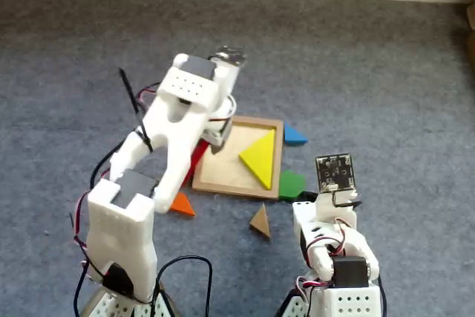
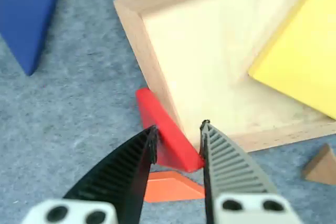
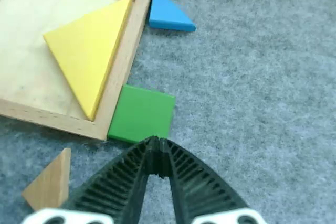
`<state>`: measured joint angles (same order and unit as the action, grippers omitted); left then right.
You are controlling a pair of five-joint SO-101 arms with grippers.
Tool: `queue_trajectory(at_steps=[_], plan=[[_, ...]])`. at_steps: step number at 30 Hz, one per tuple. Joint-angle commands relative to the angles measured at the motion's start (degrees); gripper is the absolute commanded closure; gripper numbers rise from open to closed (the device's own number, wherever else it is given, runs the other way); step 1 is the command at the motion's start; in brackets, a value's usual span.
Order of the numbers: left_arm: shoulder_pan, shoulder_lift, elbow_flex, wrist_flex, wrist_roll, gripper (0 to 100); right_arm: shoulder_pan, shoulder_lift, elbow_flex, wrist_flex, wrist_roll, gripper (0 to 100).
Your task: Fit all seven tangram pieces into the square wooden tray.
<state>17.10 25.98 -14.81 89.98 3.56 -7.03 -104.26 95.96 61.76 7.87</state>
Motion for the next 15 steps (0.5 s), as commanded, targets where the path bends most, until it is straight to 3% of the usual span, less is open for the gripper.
queue_trajectory(at_steps=[1, 7, 12, 15], plan=[[7.25, -3.56, -1.63, 0.79, 1.32, 86, 0.66, -0.57, 5.41, 0.48, 0.62, 97.5], [5.58, -6.02, -6.37, 5.54, 1.23, 86, 0.66, -0.57, 5.41, 0.48, 0.62, 97.5], [4.7, -10.33, -9.63, 10.29, 1.32, 73, 0.66, -0.57, 5.41, 0.48, 0.62, 97.5], [4.53, -12.97, -9.63, 10.37, 1.41, 71, 0.66, -0.57, 5.41, 0.48, 0.62, 97.5]])
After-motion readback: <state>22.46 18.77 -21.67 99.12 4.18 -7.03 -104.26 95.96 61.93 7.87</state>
